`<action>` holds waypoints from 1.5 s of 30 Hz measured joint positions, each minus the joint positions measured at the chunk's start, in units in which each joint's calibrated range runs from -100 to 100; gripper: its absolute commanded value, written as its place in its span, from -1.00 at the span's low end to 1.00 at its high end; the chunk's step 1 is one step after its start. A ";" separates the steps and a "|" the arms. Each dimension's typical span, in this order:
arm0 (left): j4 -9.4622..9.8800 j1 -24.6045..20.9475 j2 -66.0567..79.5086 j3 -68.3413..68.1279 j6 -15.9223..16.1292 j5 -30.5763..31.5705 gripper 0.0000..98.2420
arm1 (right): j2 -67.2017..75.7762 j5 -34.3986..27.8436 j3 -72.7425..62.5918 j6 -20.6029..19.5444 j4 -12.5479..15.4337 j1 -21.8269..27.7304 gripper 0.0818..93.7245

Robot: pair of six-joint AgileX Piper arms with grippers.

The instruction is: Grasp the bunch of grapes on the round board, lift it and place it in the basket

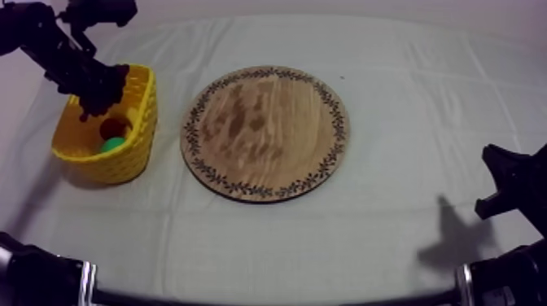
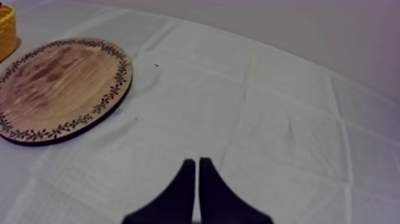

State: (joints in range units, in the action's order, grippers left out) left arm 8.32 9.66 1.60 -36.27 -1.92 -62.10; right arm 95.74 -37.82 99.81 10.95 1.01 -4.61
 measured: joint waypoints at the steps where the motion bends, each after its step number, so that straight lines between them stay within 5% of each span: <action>1: 0.03 0.00 0.00 -0.19 0.00 -0.10 -0.21 | 0.00 0.00 0.00 0.00 0.00 0.00 -0.99; 5: 0.17 -0.17 0.14 -1.33 0.18 -0.01 -0.10 | 0.00 0.00 0.00 -0.03 0.00 0.00 -0.99; 12: 0.34 -0.74 0.38 -0.52 -0.77 -2.01 0.79 | 0.00 0.00 0.00 -0.03 0.00 0.00 -0.99; 19: 1.04 -0.81 1.06 1.00 -2.49 -3.54 0.92 | 0.00 0.00 0.00 -0.03 0.00 0.00 -0.99; 24: 1.16 -1.46 2.06 3.09 -3.90 -3.26 0.70 | 0.00 0.00 0.00 -0.03 0.00 0.00 -0.99; 38: 0.50 -4.30 13.76 0.86 -5.11 11.51 -0.65 | 0.00 0.00 0.00 -0.01 0.00 0.00 -0.99; 45: -0.62 -4.68 23.68 -6.70 -3.23 18.53 -0.97 | 0.00 0.00 0.00 -0.01 0.00 0.00 -0.99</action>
State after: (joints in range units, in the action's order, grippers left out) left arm 7.70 4.98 25.28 -42.97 -5.15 -43.56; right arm 95.74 -37.82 99.81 10.94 1.01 -4.61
